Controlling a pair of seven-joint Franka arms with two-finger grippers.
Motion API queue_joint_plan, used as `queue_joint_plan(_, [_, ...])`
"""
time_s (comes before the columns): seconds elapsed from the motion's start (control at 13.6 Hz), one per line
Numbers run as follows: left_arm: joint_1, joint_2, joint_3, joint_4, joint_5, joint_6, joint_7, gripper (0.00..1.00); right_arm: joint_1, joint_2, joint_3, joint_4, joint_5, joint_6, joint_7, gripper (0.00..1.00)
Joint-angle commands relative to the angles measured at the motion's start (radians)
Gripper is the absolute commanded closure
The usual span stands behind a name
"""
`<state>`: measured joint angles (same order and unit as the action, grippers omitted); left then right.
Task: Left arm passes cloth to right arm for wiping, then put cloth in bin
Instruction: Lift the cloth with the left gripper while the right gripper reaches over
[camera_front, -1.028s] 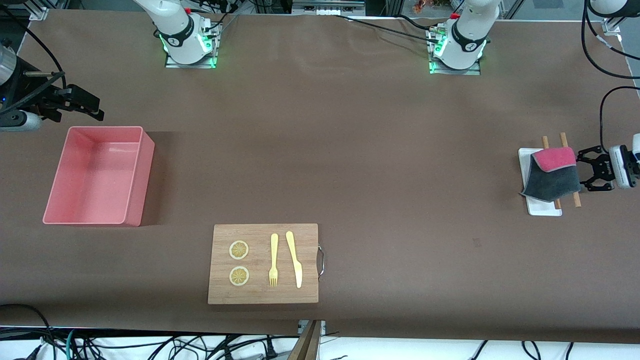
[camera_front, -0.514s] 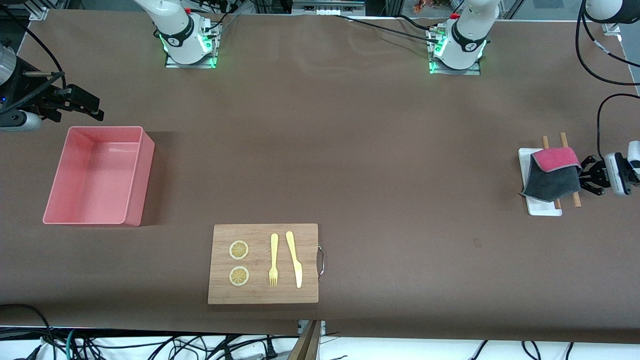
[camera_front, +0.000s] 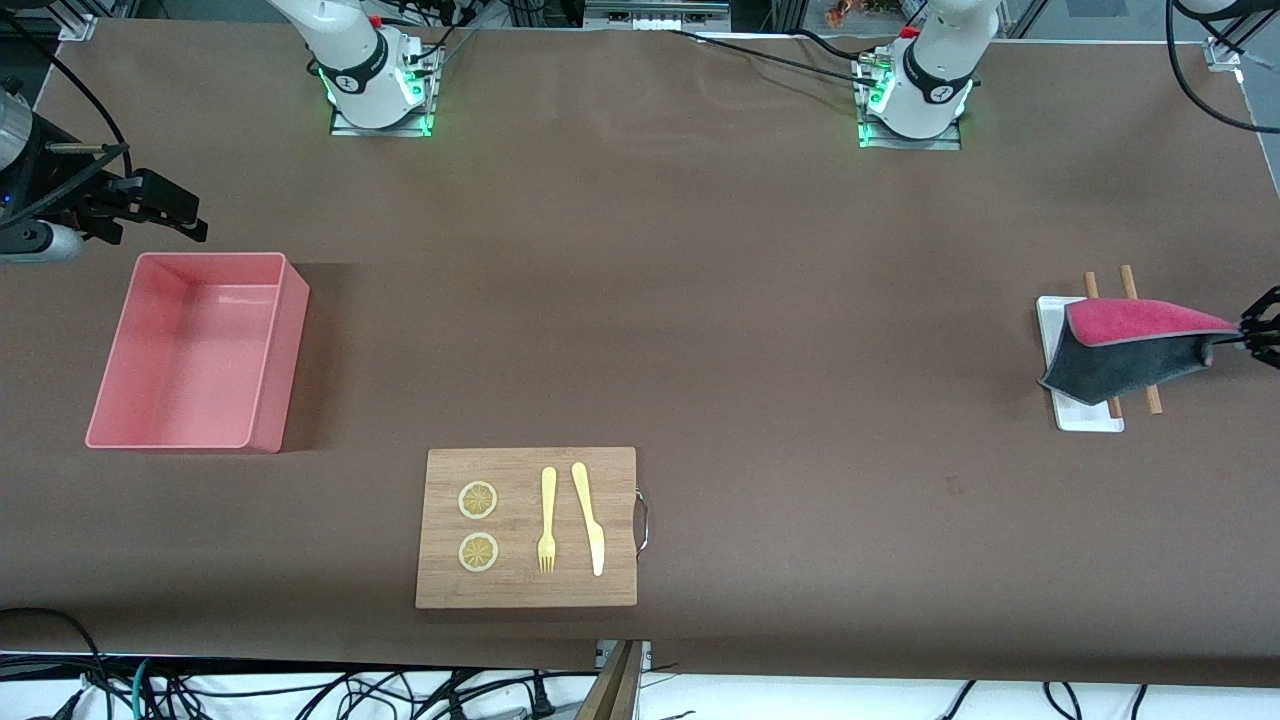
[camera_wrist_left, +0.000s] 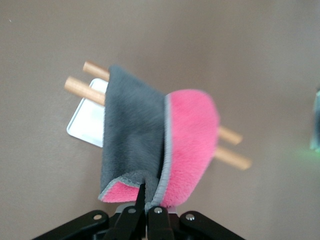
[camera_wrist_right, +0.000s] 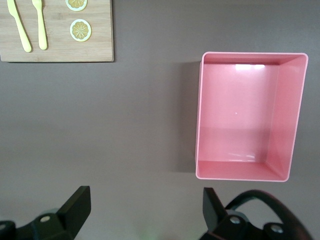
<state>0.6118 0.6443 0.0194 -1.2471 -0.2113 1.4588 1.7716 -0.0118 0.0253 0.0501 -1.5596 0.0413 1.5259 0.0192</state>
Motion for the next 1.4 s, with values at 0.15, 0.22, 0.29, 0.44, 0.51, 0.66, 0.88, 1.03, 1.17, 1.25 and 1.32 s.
queue_joint_plan(0.15, [-0.171, -0.149, -0.004, -0.002, 0.015, -0.292, -0.568, 1.00, -0.005, 0.048, 0.005, 0.018, 0.008, -0.001, -0.016, 0.01])
queue_joint_plan(0.22, [-0.203, -0.175, -0.022, -0.003, 0.007, -0.313, -0.671, 1.00, -0.002, 0.054, 0.008, 0.019, 0.014, -0.004, -0.016, 0.01])
queue_joint_plan(0.29, [-0.216, -0.196, -0.051, -0.003, 0.007, -0.317, -0.760, 1.00, 0.003, 0.058, 0.016, 0.018, 0.015, -0.009, -0.018, 0.01])
queue_joint_plan(0.44, [-0.218, -0.245, -0.139, -0.003, 0.007, -0.322, -0.944, 1.00, 0.029, 0.103, 0.016, 0.013, 0.020, -0.082, -0.016, 0.01])
queue_joint_plan(0.51, [-0.218, -0.264, -0.180, -0.002, -0.003, -0.336, -1.045, 1.00, 0.029, 0.101, 0.017, 0.019, 0.022, -0.136, -0.034, 0.01])
queue_joint_plan(0.66, [-0.218, -0.299, -0.254, -0.003, -0.109, -0.362, -1.282, 1.00, 0.030, 0.072, 0.039, 0.026, 0.035, -0.153, -0.236, 0.01])
queue_joint_plan(0.88, [-0.218, -0.305, -0.384, -0.002, -0.244, -0.361, -1.608, 1.00, 0.027, 0.059, 0.034, 0.036, 0.209, -0.155, -0.656, 0.00])
queue_joint_plan(1.03, [-0.218, -0.305, -0.438, -0.002, -0.337, -0.353, -1.753, 1.00, 0.019, 0.082, 0.033, 0.043, 0.335, -0.151, -0.934, 0.00])
queue_joint_plan(1.17, [-0.219, -0.305, -0.446, -0.006, -0.466, -0.341, -1.816, 1.00, 0.018, 0.139, 0.033, 0.043, 0.446, -0.144, -1.111, 0.00])
queue_joint_plan(1.25, [-0.222, -0.304, -0.447, -0.012, -0.517, -0.315, -1.834, 1.00, 0.018, 0.169, 0.033, 0.043, 0.494, -0.141, -1.178, 0.01])
queue_joint_plan(1.32, [-0.233, -0.305, -0.453, -0.011, -0.572, -0.301, -1.865, 1.00, 0.018, 0.206, 0.033, 0.044, 0.550, -0.135, -1.255, 0.01])
